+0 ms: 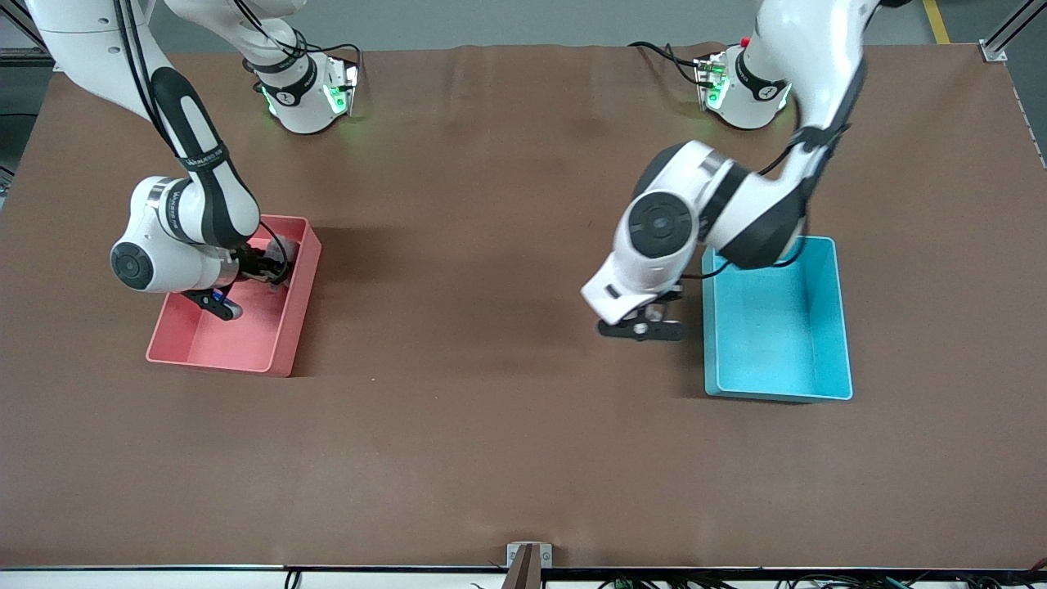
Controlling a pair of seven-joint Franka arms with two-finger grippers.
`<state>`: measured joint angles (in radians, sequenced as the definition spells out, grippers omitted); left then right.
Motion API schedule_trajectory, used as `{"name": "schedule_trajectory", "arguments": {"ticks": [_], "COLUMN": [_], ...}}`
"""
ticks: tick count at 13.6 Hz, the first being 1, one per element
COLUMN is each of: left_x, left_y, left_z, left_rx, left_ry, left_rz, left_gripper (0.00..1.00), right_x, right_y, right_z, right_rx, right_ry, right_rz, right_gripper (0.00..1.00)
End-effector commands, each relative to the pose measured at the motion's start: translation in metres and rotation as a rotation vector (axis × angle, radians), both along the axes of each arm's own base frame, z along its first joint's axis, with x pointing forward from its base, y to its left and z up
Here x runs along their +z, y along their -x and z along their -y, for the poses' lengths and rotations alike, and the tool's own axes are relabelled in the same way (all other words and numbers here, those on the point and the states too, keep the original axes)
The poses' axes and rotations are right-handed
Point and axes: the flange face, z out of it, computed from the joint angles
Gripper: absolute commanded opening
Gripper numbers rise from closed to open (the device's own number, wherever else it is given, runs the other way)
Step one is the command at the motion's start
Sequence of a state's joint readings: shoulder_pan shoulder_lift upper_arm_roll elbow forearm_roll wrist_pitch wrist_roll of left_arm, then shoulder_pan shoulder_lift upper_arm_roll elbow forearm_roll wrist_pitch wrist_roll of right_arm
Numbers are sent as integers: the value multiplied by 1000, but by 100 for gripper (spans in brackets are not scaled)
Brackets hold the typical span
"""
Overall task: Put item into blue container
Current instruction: 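Carry the plush into the blue box with the left gripper and release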
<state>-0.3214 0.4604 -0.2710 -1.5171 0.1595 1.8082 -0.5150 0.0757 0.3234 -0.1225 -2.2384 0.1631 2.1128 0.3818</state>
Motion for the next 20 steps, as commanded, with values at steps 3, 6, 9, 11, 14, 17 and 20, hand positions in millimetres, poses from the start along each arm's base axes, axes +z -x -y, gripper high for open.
{"name": "schedule_trajectory", "arguments": {"ticks": [3, 6, 9, 11, 14, 17, 20], "left_x": [37, 27, -5, -29, -69, -104, -130], "left_y": [26, 10, 1, -5, -18, -28, -34], "left_z": [-123, -211, -259, -269, -283, -299, -315], "left_rx": [-99, -143, -179, -187, -209, -227, -241], "left_ry": [-38, 1, 31, 38, 23, 10, 19], "left_rz": [-22, -53, -28, -19, -14, 4, 12], "left_gripper": [26, 26, 26, 24, 24, 24, 25], "right_x": [5, 22, 80, 111, 153, 182, 192], "right_y": [-7, -21, -57, -74, -94, -105, -109], "right_z": [-3, -2, 2, -1, -27, -113, -192], "right_rx": [1, 6, 19, 24, -14, -86, -212], "right_ry": [-23, -32, -56, -60, -33, 36, 28], "right_rz": [-5, -9, -40, -50, -33, 20, 124], "right_gripper": [12, 6, 4, 4, 3, 3, 3]}}
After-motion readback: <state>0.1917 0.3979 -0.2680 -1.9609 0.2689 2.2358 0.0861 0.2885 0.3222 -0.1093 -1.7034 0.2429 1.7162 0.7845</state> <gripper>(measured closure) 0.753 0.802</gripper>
